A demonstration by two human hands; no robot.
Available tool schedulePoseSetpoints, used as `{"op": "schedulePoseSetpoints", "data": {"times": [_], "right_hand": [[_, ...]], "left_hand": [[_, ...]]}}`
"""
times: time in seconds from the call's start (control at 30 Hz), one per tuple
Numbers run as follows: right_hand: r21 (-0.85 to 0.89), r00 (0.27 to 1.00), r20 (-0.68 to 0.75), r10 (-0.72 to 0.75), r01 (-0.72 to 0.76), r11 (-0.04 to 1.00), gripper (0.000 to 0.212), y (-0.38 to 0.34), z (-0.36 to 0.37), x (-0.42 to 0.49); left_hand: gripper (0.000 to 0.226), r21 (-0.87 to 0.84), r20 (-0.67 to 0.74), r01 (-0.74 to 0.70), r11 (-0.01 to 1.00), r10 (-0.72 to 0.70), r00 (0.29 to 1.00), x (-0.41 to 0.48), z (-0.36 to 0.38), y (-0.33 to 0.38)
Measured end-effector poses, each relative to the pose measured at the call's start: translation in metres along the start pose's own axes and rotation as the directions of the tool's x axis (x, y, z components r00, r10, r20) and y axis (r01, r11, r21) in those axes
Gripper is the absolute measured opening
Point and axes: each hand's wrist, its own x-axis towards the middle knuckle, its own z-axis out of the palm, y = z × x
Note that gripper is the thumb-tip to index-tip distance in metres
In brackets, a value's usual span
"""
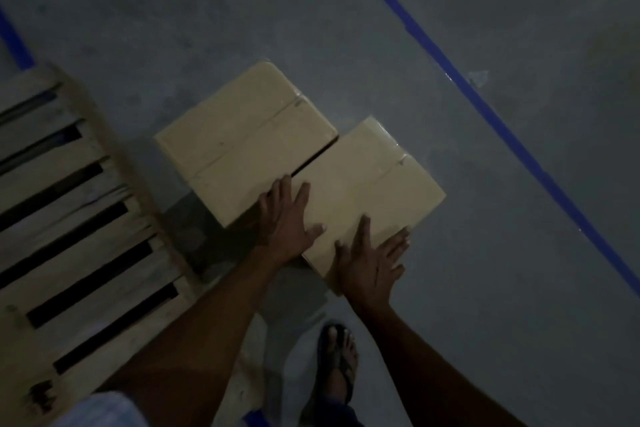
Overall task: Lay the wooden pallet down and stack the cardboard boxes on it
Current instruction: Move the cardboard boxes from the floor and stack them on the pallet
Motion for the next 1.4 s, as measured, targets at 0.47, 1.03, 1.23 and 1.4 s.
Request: {"op": "schedulePoseSetpoints", "data": {"times": [0.47, 1.03, 1.23, 1.4], "right_hand": [[0.280, 0.952, -0.094, 0.293, -0.257, 0.925, 0.086, -0.003, -0.048, -0.027], [-0.113, 0.947, 0.192, -0.256, 0.280, 0.953, 0.071, -0.126, -0.320, -0.240], [0.491, 0.939, 0.075, -0.337, 0.259, 0.832, 0.048, -0.167, -0.374, -0.267], [0.641, 0.858, 0.083, -0.507, 0.343, 0.686, 0.031, -0.207, -0.411, -0.256]], "left_hand": [[0.071, -0.494, -0.084, -0.041, 0.868, -0.001, 0.996, -0.031, -0.048, 0.016], [0.045, -0.950, -0.057, 0.030, 0.310, -0.269, 0.961, -0.275, -0.294, -0.022], [0.058, -0.954, -0.153, -0.027, 0.299, -0.405, 0.902, -0.308, -0.378, -0.022], [0.088, -0.993, -0.058, 0.014, 0.114, -0.605, 0.794, -0.320, -0.426, -0.019]]}}
